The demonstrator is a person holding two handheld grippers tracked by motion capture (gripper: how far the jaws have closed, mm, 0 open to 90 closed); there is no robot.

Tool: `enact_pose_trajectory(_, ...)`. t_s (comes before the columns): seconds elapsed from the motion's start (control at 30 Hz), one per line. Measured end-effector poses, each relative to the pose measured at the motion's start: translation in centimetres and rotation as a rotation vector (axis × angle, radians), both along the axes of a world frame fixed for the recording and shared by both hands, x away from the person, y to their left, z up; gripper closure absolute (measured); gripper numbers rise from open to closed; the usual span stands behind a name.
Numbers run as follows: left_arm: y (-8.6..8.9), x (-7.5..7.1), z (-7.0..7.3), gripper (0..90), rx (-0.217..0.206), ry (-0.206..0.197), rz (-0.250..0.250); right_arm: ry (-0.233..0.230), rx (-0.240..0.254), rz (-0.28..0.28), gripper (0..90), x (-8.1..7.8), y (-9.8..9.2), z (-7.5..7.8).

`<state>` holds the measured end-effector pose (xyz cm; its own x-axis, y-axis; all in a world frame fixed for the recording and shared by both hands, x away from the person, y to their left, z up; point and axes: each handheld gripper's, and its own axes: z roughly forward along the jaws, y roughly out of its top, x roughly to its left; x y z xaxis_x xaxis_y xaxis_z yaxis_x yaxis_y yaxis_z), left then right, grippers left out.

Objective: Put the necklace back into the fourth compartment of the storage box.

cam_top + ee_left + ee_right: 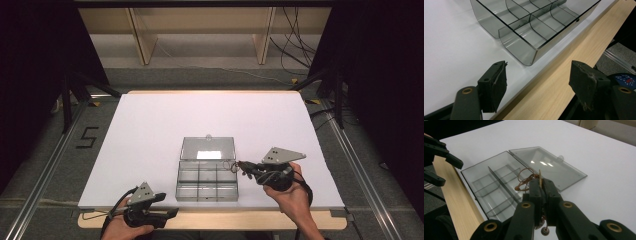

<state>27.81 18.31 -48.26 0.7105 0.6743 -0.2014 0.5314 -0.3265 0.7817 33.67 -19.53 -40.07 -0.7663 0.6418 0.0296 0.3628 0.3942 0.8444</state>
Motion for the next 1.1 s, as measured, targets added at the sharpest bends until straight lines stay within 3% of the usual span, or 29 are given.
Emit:
enact_pose_trajectory(0.17, 0.2, 0.1, 0.1, 29.4, 0.004, -0.012, -0.01, 0.004, -0.014, 0.056, 87.2, 0.0, 1.8, 0.2)
enact_pose_trajectory(0.23, 0.1, 0.0, 0.0, 29.4, -0.006, 0.004, 0.004, 0.008, -0.018, 0.074, 87.2, 0.1, 2.5, 0.2)
enact_pose_trajectory(0.3, 0.1, 0.1, 0.1, 29.4, -0.003, -0.015, -0.005, 0.007, -0.027, 0.092, 87.2, 0.1, 3.2, 0.2)
enact_pose_trajectory(0.47, 0.3, 0.1, 0.0, 29.3, 0.011, -0.009, -0.005, 0.008, -0.036, 0.13, 87.2, 0.3, 4.8, 0.2)
enact_pose_trajectory(0.57, 0.2, 0.0, -0.1, 29.4, -0.002, -0.002, 0.007, 0.025, -0.044, 0.16, 87.2, 0.3, 5.7, 0.1)
enact_pose_trajectory(0.7, 0.1, -0.1, 0.0, 29.3, -0.015, 0.003, 0.009, 0.015, -0.059, 0.178, 87.2, 0.4, 6.4, 0.2)
enact_pose_trajectory(0.83, 0.3, 0.0, -0.1, 29.3, 0.016, -0.005, 0.004, 0.023, -0.059, 0.196, 87.2, 0.4, 7.2, 0.1)
enact_pose_trajectory(0.97, 0.1, -0.2, 0.0, 29.3, -0.007, -0.014, -0.002, 0.015, -0.073, 0.211, 87.2, 0.5, 8.0, 0.0)
enact_pose_trajectory(1.03, 0.3, -0.2, 0.0, 29.3, 0.015, -0.016, -0.013, 0.019, -0.08, 0.222, 87.2, 0.5, 8.4, -0.1)
enact_pose_trajectory(1.1, 0.2, -0.3, 0.0, 29.2, 0.004, -0.003, 0.0, 0.039, -0.078, 0.214, 87.2, 0.5, 8.7, -0.3)
